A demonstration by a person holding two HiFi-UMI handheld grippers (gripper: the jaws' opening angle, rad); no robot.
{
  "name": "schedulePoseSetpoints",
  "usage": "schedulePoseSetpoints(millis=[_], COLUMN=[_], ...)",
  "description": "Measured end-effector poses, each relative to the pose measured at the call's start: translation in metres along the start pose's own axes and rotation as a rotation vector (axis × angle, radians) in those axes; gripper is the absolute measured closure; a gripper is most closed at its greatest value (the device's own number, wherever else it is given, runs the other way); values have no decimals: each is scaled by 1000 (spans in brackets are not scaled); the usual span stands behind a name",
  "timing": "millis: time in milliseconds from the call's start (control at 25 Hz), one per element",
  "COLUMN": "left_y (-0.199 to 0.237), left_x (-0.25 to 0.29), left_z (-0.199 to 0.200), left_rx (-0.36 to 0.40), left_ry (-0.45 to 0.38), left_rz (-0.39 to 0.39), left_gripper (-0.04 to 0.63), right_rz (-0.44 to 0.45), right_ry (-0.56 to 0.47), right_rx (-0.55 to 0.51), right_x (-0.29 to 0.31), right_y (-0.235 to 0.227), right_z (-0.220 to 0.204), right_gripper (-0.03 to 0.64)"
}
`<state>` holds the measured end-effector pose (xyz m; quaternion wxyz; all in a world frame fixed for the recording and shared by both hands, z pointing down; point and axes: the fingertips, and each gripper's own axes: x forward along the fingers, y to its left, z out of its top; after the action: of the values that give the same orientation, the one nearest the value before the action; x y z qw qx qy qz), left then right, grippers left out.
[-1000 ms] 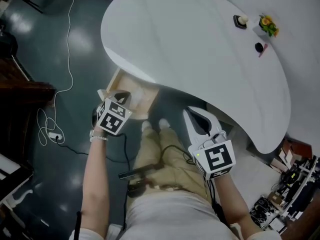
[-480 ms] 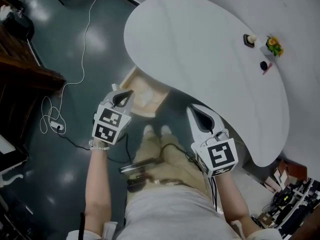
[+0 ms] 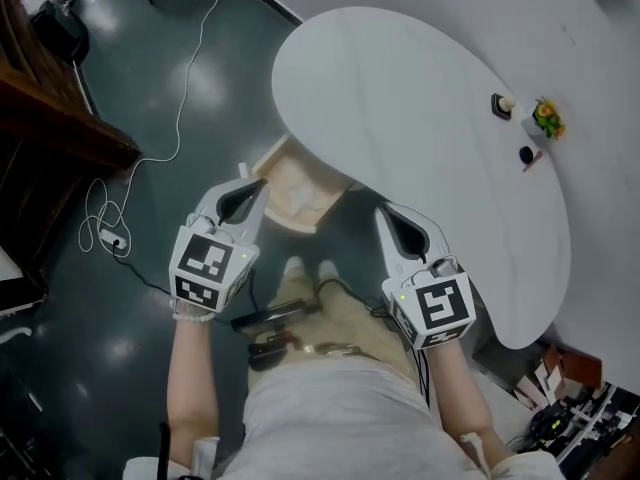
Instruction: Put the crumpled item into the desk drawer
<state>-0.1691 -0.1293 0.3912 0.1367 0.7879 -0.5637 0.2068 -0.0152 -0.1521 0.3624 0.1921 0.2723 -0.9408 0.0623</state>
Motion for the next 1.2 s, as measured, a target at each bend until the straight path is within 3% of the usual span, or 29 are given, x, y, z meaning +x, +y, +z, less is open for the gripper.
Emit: schedulePoseSetpoints(millis=[480, 1200], left_y=[1, 4], left_x=[-55, -92], left_z=[46, 47], left_rx=[15, -14], left_ry=[-137, -171], left_rz=[77, 163], left_gripper=[598, 598], right_rz=[20, 44], right_ry=[-51, -84], right_rx=[-46, -70], right_x=[-4, 1], right_y=[13, 20], right_z=[27, 44], right_gripper=[612, 612])
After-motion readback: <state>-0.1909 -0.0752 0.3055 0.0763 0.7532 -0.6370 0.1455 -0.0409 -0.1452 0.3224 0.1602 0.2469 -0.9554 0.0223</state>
